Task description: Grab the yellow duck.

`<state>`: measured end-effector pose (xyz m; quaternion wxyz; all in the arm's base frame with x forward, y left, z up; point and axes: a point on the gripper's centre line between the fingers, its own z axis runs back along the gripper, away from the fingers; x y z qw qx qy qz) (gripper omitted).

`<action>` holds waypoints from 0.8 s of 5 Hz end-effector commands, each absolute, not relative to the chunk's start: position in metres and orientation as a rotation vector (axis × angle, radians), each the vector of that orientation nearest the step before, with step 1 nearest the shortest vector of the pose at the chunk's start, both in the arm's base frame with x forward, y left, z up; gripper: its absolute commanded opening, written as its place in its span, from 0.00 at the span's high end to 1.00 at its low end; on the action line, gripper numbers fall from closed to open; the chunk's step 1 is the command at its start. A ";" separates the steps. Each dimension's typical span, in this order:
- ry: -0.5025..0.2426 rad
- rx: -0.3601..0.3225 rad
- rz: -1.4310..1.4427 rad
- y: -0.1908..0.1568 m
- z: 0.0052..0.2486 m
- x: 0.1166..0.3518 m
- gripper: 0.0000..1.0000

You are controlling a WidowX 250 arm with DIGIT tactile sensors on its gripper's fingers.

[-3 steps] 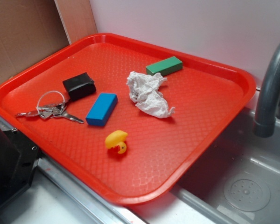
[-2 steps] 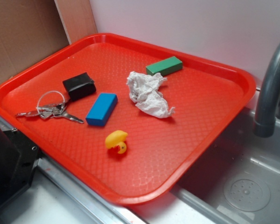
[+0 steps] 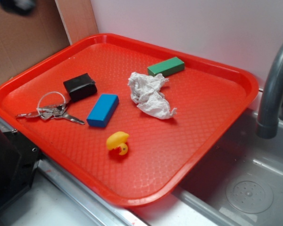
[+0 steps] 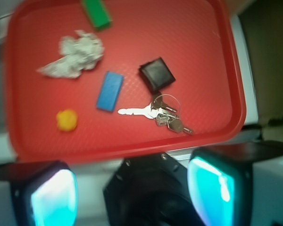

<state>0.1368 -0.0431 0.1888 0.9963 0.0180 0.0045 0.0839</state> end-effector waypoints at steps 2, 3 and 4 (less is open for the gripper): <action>-0.182 -0.164 0.563 -0.113 0.122 0.189 0.00; -0.096 -0.231 0.616 -0.123 0.100 0.176 0.00; -0.045 -0.177 0.583 -0.118 0.072 0.160 0.00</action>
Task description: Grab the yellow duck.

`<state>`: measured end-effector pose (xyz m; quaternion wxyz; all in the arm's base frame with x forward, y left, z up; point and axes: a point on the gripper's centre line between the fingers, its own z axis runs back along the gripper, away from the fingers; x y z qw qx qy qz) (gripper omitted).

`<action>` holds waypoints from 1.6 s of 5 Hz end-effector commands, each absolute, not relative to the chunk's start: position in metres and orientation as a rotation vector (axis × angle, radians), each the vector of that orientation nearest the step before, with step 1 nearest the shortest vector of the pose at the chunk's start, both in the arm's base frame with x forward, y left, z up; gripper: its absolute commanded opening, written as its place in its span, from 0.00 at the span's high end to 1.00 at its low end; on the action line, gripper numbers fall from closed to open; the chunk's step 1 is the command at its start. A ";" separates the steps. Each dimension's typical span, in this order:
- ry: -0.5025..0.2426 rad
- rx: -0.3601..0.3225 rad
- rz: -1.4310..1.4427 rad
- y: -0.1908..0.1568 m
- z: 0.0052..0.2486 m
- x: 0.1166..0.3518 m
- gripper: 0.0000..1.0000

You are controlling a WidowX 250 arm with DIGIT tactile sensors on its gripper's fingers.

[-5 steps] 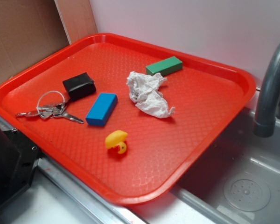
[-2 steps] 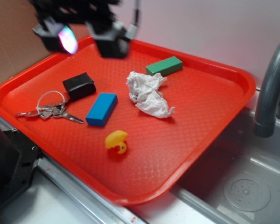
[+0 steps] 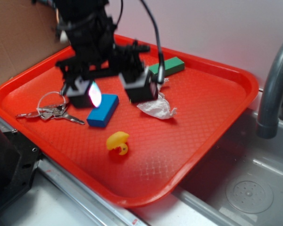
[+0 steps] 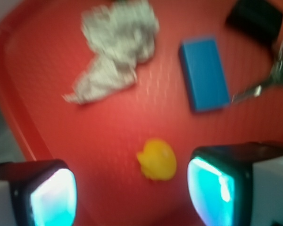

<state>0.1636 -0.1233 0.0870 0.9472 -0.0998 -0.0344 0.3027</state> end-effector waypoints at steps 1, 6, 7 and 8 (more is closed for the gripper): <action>-0.042 -0.110 0.573 -0.102 0.065 0.152 0.00; -0.011 -0.054 0.386 -0.131 0.029 0.158 1.00; -0.046 -0.061 0.341 -0.116 0.073 0.189 1.00; -0.104 -0.168 0.087 -0.086 0.126 0.186 1.00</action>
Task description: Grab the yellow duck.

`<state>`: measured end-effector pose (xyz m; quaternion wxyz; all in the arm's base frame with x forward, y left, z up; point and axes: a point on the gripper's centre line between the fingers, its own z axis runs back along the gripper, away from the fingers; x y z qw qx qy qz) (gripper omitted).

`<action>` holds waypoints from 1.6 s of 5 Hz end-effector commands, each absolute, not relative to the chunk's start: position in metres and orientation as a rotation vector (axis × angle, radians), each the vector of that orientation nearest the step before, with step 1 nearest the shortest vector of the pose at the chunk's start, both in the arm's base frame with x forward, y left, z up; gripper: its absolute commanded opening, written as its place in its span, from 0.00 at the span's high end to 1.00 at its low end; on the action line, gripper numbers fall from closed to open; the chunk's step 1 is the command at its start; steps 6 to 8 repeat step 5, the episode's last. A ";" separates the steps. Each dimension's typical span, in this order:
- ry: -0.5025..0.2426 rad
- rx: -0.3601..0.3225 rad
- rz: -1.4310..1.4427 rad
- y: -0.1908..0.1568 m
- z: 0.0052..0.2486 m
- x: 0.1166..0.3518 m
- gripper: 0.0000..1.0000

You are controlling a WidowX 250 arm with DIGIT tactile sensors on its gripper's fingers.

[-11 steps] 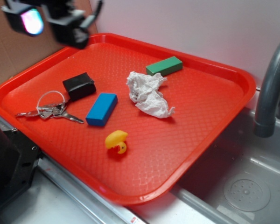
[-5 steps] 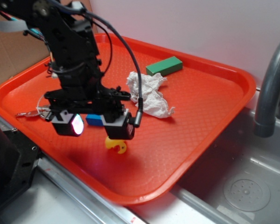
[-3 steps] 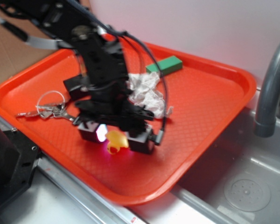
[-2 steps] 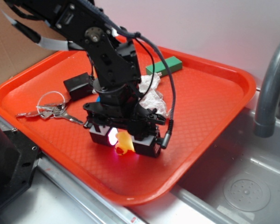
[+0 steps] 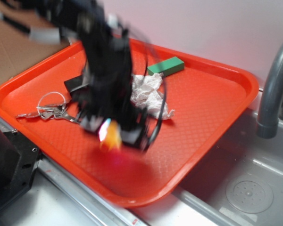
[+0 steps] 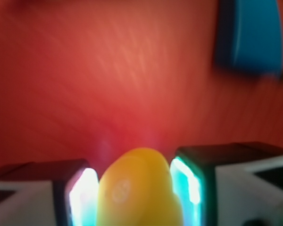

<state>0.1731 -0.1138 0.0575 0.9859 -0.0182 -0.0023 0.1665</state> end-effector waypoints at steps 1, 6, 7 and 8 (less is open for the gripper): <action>-0.119 -0.059 -0.013 -0.050 0.173 0.177 1.00; -0.080 -0.017 0.121 0.036 0.199 0.165 1.00; -0.080 -0.017 0.121 0.036 0.199 0.165 1.00; -0.080 -0.017 0.121 0.036 0.199 0.165 1.00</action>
